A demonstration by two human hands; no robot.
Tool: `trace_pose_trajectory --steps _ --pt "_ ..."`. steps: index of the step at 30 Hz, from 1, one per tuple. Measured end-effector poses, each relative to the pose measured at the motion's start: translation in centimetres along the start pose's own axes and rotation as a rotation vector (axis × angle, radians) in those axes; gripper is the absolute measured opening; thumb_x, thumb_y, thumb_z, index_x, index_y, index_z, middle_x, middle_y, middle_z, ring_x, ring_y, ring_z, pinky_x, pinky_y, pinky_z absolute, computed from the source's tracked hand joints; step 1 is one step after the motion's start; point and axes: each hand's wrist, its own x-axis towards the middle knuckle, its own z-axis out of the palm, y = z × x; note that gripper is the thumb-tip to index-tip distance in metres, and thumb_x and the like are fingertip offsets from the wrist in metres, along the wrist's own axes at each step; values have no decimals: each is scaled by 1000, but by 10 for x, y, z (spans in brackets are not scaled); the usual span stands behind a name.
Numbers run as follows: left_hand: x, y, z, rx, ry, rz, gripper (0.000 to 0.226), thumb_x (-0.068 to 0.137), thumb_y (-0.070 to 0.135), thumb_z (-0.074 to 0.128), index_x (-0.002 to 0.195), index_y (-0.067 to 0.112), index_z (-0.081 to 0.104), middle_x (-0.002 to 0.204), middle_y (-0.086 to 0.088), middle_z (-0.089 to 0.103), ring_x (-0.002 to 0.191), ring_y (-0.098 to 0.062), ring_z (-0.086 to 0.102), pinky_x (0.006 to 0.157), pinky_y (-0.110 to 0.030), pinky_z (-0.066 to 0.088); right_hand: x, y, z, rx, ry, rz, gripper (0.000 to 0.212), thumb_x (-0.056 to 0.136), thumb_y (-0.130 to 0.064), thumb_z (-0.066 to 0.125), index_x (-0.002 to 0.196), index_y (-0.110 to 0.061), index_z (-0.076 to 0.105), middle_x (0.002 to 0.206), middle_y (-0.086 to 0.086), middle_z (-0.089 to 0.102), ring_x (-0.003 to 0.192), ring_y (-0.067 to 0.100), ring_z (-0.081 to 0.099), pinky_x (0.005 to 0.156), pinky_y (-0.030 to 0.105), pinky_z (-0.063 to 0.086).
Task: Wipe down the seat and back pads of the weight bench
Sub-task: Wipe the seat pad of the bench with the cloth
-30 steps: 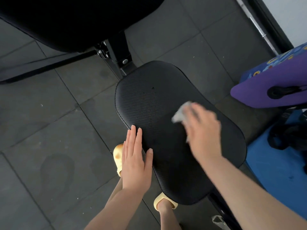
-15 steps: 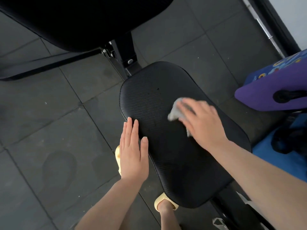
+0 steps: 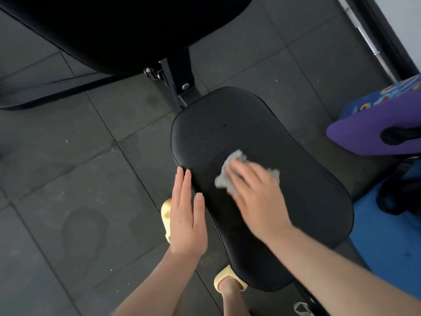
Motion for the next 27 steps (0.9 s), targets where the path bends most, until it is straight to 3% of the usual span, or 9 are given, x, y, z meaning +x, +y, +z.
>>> trace_pose_trajectory --steps 3,10,16,20,25,27 --pt "0 3 -3 -26 6 -33 55 97 39 26 150 26 23 156 25 11 140 12 8 110 -3 10 -21 -19 9 -15 -55 -74 43 94 -25 47 136 -17 53 143 -4 49 126 17 48 103 32 37" --pt "7 7 0 -42 40 -71 55 96 40 25 150 29 20 155 27 11 138 17 6 107 1 7 79 -31 25 73 -65 -64 41 96 -25 45 135 -14 53 142 0 49 129 19 46 102 39 42" --pt "10 11 0 -65 33 -76 56 96 42 24 150 29 20 154 30 11 138 16 6 110 -3 9 2 -12 2 45 -198 -148 46 95 -25 43 142 -23 45 150 -7 40 138 13 36 110 30 31" --pt "13 9 -2 -50 41 -50 56 96 43 24 150 29 20 154 29 11 139 14 7 110 -4 9 35 -17 15 66 -144 -142 45 96 -21 47 141 -19 47 151 -3 40 141 15 31 115 29 24" --pt "29 9 0 -159 119 -94 54 96 41 27 149 35 18 153 30 14 139 14 9 115 -22 14 101 -33 35 82 -71 -162 43 97 -22 39 137 -13 50 148 3 43 140 19 34 112 33 30" --pt "36 9 -1 -132 117 -87 54 96 41 27 149 34 20 153 30 13 138 16 9 114 -19 13 101 -18 30 62 -120 -279 44 97 -19 43 140 -14 47 149 3 41 140 19 33 112 32 29"
